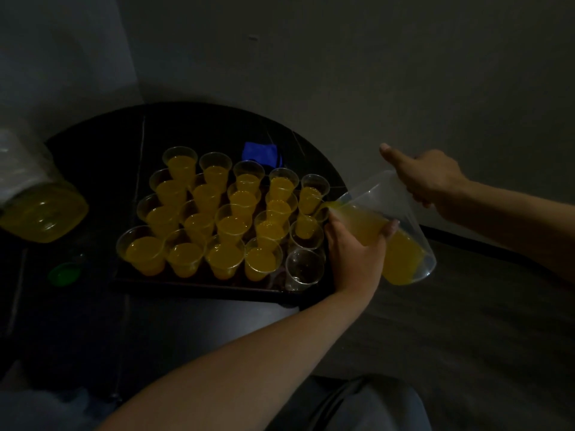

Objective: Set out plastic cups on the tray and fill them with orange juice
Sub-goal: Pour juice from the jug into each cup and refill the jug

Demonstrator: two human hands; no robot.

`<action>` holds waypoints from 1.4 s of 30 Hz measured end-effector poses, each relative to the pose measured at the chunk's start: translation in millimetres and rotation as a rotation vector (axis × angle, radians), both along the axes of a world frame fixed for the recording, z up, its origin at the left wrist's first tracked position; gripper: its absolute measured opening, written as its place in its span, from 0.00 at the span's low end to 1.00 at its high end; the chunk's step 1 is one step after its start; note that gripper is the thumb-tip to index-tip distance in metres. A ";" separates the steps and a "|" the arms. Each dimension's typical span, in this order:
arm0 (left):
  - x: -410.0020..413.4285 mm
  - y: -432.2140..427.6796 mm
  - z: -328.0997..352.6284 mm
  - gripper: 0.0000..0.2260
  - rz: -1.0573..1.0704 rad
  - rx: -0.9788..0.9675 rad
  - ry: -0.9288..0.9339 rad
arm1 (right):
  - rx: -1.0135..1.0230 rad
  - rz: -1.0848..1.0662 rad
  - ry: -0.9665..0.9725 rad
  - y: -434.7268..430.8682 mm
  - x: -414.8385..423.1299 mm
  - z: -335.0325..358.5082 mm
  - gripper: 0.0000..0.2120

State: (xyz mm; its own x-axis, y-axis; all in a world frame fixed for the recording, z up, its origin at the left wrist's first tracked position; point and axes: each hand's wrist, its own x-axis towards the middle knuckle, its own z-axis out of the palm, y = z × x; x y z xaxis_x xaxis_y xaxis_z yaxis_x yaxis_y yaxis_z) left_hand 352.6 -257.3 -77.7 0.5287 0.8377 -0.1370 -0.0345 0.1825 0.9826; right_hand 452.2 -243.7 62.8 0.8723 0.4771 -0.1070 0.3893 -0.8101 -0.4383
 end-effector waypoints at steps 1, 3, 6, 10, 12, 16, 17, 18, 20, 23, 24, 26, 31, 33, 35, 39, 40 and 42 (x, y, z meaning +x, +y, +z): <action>0.1 0.1 0.5 0.52 -0.005 -0.004 -0.002 | -0.002 -0.003 -0.010 0.4 0.4 0.1 0.36; 0.8 -0.4 0.4 0.51 -0.008 -0.016 -0.019 | -0.010 -0.005 -0.033 1.1 0.9 0.2 0.37; 2.5 -1.3 0.7 0.50 -0.006 -0.022 -0.028 | -0.017 0.009 -0.043 2.3 1.9 1.2 0.36; 3.6 -2.1 0.8 0.50 0.006 -0.034 -0.037 | -0.009 0.021 -0.033 3.0 2.1 1.2 0.34; 3.8 -1.7 -0.2 0.49 0.010 -0.028 -0.040 | -0.020 0.023 -0.045 2.7 2.4 0.5 0.35; 4.2 -2.5 -1.4 0.49 0.018 -0.032 -0.029 | -0.029 0.022 -0.039 3.4 3.7 0.1 0.37; 4.1 -3.1 -1.2 0.49 0.019 -0.026 -0.028 | -0.029 0.021 -0.037 3.4 3.6 0.2 0.36; 4.3 -3.2 -1.0 0.50 0.018 -0.024 -0.030 | -0.029 0.022 -0.038 3.9 3.5 0.6 0.36; 4.4 -3.1 -0.2 0.50 0.017 -0.033 -0.040 | -0.025 0.023 -0.041 4.2 2.9 1.7 0.34; 4.8 -2.2 1.3 0.50 0.019 -0.039 -0.045 | -0.020 0.020 -0.030 4.7 3.7 1.8 0.35; 5.1 -2.3 1.8 0.50 0.016 -0.038 -0.043 | -0.021 0.015 -0.031 4.8 3.9 2.1 0.36; 4.9 -2.3 2.2 0.50 0.017 -0.037 -0.041 | -0.024 0.012 -0.050 5.1 3.9 2.6 0.37; 3.6 -0.8 2.1 0.51 0.032 -0.029 -0.039 | -0.019 -0.001 -0.041 2.9 1.1 3.7 0.36; 1.5 0.5 3.3 0.51 0.037 -0.007 -0.043 | 0.000 -0.004 -0.027 1.2 1.2 3.2 0.37; -1.0 1.8 5.5 0.51 0.045 0.026 -0.044 | 0.031 -0.005 -0.018 0.1 1.1 2.6 0.36; -4.0 2.8 8.3 0.53 0.035 0.055 -0.041 | 0.093 -0.012 0.015 -2.2 -1.8 3.1 0.33; -5.2 2.6 8.9 0.53 0.040 0.067 -0.038 | 0.110 -0.012 0.024 -3.0 -2.7 3.6 0.32; -7.7 1.2 9.1 0.52 0.050 0.082 -0.039 | 0.135 -0.010 0.027 -5.6 -4.4 4.3 0.32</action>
